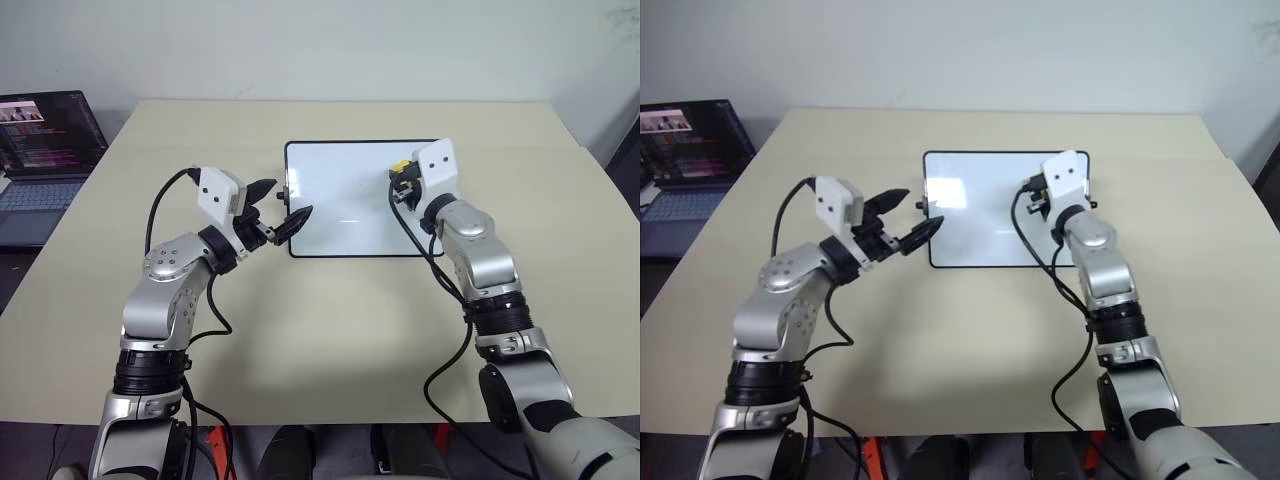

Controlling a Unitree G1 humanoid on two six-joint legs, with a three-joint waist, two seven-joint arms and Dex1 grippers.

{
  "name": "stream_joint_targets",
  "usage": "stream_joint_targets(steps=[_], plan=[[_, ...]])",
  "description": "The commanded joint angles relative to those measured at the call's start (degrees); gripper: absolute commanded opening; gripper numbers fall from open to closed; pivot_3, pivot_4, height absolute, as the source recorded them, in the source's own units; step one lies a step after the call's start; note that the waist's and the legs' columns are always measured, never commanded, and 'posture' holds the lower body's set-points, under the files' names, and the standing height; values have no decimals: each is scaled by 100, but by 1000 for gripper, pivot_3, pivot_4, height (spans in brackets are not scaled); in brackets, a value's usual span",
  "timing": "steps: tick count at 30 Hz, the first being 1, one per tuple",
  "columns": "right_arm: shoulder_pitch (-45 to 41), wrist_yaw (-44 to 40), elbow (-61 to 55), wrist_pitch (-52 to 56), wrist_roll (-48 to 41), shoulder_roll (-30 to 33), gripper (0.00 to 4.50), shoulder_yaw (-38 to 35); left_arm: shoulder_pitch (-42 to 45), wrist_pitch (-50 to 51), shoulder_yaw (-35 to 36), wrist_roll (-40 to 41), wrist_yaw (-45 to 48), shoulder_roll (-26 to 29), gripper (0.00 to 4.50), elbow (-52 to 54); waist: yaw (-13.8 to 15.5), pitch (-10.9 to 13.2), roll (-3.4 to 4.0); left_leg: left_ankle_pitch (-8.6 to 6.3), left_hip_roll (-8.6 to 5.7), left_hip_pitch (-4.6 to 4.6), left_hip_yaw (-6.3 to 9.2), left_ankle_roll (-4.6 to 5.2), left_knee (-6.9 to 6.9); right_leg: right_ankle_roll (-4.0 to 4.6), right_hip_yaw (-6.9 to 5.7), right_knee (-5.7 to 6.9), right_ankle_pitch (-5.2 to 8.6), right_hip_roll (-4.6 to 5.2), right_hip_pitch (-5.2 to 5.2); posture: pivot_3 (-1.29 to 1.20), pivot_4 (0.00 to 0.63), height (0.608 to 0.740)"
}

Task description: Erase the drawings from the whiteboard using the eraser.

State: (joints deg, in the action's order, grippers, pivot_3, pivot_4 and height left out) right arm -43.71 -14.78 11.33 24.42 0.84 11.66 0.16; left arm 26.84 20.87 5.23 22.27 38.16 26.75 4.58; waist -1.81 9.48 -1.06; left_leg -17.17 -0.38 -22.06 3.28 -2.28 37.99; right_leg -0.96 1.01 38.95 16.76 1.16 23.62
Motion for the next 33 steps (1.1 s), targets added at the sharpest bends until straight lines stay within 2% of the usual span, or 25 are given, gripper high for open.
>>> stream_joint_targets(steps=[1,8,21,33], plan=[[74,26,-582,325,-116,171,1290,-200,116,-14,31,63,29,16,4500,164,3,0,0,0,0,0,1,0,0,0,0,0,0,0,0,0,150,740],[679,40,-1551,1164,-221,568,1290,-522,31,223,-45,217,45,-38,4500,411,12,0,0,-1,0,-1,1,2,0,0,-1,0,0,0,-1,0,150,740],[1596,274,-2682,2053,-320,760,1290,-878,-307,573,-152,421,153,-37,4500,912,13,-1,-1,-2,-2,5,-1,6,6,0,4,3,0,-2,-8,0,150,740],[2193,386,-3112,2498,-491,862,1290,-1252,-754,1122,-340,953,711,209,4500,1530,8,-1,-1,-3,-1,16,-1,9,8,0,5,8,0,-4,-16,0,150,740]])
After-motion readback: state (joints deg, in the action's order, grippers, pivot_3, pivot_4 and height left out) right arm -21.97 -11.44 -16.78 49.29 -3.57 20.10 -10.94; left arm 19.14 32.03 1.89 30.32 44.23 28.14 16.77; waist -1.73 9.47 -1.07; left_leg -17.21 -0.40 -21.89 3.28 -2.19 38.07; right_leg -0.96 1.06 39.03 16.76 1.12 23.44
